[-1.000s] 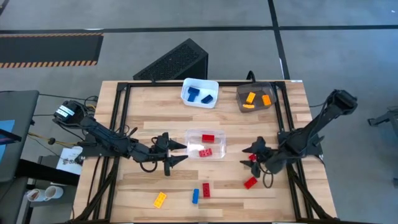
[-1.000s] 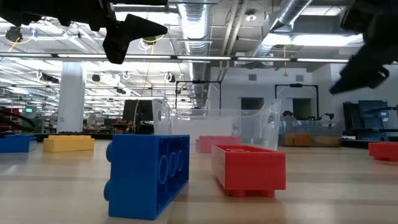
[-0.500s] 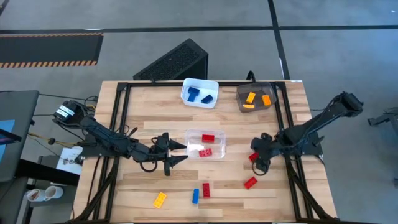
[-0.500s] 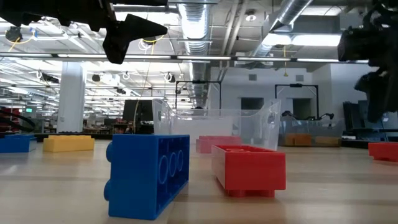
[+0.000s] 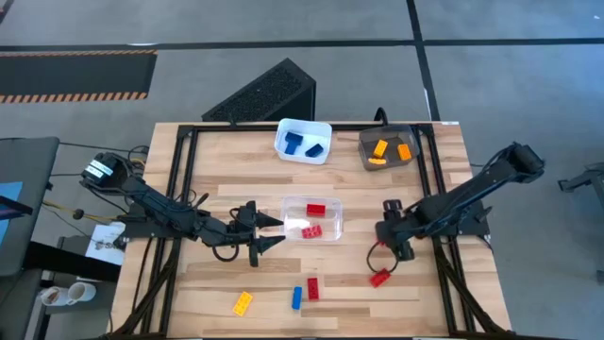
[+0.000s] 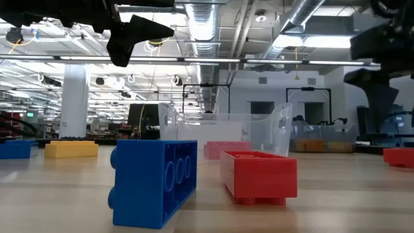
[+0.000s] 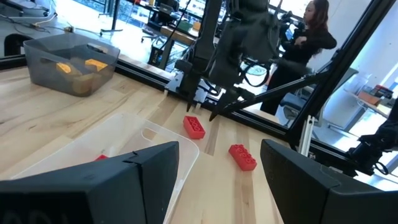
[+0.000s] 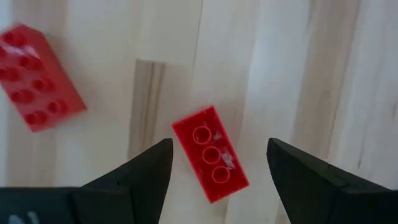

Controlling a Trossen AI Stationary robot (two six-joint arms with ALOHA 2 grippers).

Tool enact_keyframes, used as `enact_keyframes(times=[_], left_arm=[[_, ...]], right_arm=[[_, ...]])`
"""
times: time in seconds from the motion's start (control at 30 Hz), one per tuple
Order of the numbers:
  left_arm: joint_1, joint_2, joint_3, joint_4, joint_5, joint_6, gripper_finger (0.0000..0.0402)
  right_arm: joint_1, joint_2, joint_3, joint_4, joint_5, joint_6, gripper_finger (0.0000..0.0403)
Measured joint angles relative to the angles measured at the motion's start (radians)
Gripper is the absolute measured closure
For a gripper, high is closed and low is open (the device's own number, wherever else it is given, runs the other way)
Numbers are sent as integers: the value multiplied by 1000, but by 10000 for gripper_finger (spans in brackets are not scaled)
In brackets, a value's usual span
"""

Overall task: Sort & place blocks by color
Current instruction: Put the top right red block into the transparent bin

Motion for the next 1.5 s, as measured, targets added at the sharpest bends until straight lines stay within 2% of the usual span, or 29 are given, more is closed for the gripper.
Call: enact_keyframes(times=[0.4,0.77,0.9,1.1,1.27,1.5], left_arm=[[0,0,0,-1,0,-3,184],[0,0,0,-2,1,-5,184],[0,0,0,-2,1,-5,184],[0,0,0,-2,1,-5,184],[0,0,0,-2,1,-6,184],[0,0,0,-19,-3,-11,184]], right_arm=[[-7,206,0,-2,-55,-18,122],[-7,294,5,1,-56,-20,125],[-7,288,4,1,-58,-20,160],[-7,252,-2,-7,-56,4,275],[-21,232,15,-54,-52,75,280],[-48,216,182,-72,18,70,280]])
